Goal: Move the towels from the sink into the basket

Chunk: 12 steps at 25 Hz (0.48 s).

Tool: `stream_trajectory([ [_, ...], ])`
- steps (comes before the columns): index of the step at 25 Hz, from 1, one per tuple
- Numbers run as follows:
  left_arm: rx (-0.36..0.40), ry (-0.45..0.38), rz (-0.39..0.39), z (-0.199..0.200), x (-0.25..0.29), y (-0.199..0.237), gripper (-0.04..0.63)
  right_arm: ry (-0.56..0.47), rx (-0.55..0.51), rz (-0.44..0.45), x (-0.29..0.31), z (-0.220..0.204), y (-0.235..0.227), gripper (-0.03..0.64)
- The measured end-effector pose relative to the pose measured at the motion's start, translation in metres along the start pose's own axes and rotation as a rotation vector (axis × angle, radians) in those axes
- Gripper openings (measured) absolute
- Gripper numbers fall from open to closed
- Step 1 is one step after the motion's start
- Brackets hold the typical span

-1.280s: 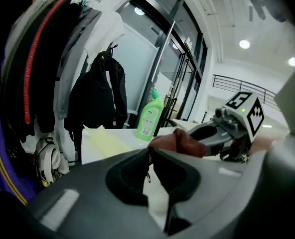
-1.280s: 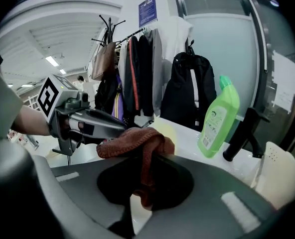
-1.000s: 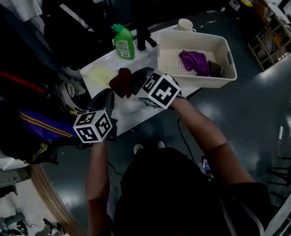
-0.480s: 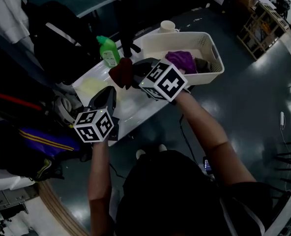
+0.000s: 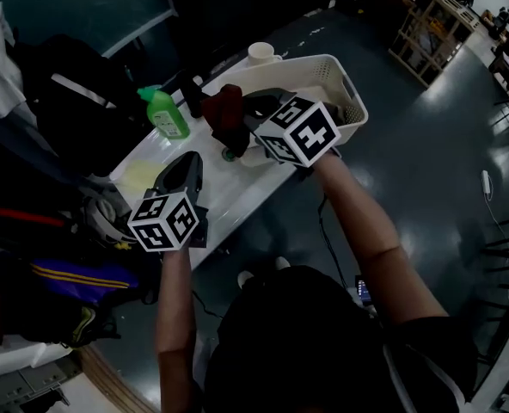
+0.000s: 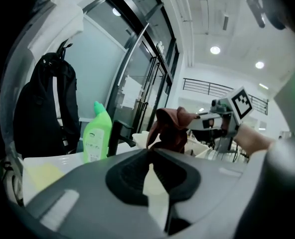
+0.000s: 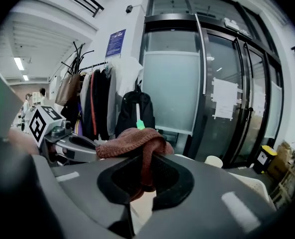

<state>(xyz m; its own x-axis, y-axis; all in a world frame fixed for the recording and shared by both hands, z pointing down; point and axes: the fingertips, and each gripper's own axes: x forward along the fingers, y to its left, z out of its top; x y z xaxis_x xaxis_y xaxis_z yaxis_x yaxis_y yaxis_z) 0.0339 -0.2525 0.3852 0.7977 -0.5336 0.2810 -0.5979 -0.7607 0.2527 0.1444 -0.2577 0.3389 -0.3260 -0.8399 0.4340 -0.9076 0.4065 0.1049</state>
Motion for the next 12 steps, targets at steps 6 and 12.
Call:
stream_trajectory([
  [6,0.014,0.017,-0.056,0.0,0.024,-0.016,0.023,0.021,0.036,-0.081,-0.015,-0.02,-0.031,0.035],
  [12,0.038,0.04,-0.118,0.002,0.049,-0.039,0.023,0.046,0.079,-0.167,-0.031,-0.043,-0.061,0.035],
])
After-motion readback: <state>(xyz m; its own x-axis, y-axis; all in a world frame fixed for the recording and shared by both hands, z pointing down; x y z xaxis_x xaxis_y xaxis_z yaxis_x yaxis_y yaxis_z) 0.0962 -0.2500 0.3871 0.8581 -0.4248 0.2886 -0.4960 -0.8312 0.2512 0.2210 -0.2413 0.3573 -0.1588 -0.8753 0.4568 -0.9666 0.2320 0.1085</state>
